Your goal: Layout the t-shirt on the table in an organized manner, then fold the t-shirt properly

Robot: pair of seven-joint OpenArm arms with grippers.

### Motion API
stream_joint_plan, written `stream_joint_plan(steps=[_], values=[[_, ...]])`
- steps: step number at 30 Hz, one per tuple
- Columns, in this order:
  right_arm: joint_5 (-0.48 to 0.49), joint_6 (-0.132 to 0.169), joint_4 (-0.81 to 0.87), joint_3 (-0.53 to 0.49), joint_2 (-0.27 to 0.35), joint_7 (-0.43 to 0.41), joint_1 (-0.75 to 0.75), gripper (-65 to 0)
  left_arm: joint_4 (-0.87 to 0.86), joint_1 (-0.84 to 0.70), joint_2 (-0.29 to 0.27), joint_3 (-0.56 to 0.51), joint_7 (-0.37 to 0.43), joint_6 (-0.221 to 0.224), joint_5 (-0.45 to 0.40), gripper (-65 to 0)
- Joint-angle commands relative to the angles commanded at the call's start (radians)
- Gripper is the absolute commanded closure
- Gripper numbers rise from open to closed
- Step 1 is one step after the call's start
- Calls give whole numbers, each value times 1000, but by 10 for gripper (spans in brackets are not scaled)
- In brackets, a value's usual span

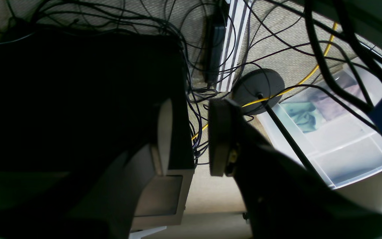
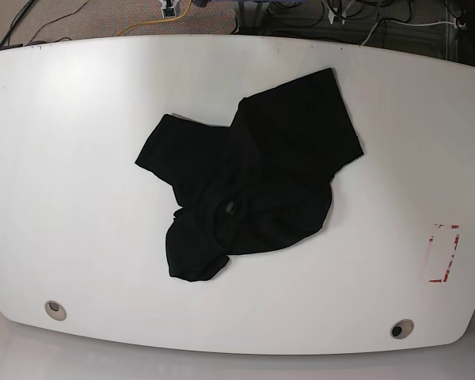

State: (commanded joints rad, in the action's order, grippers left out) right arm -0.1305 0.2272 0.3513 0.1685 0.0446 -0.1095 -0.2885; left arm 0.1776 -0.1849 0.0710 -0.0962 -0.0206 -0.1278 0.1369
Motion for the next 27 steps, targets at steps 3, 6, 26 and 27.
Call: stream_joint_plan(steps=[3,6,26,27], values=[[0,1,0,-1,0,2,0,-151,1,0,1,-1,1,1,0,-169],[0,0,0,0,-1,1,0,-152,1,0,1,0,0,5,0,-170],[-9,-1,12,3,3,-3,5,-153,3,0,-2,-2,-5,50,-2,-169],[-10,-1,13,3,4,-3,5,-153,3,0,-2,-2,-5,50,-2,-169]])
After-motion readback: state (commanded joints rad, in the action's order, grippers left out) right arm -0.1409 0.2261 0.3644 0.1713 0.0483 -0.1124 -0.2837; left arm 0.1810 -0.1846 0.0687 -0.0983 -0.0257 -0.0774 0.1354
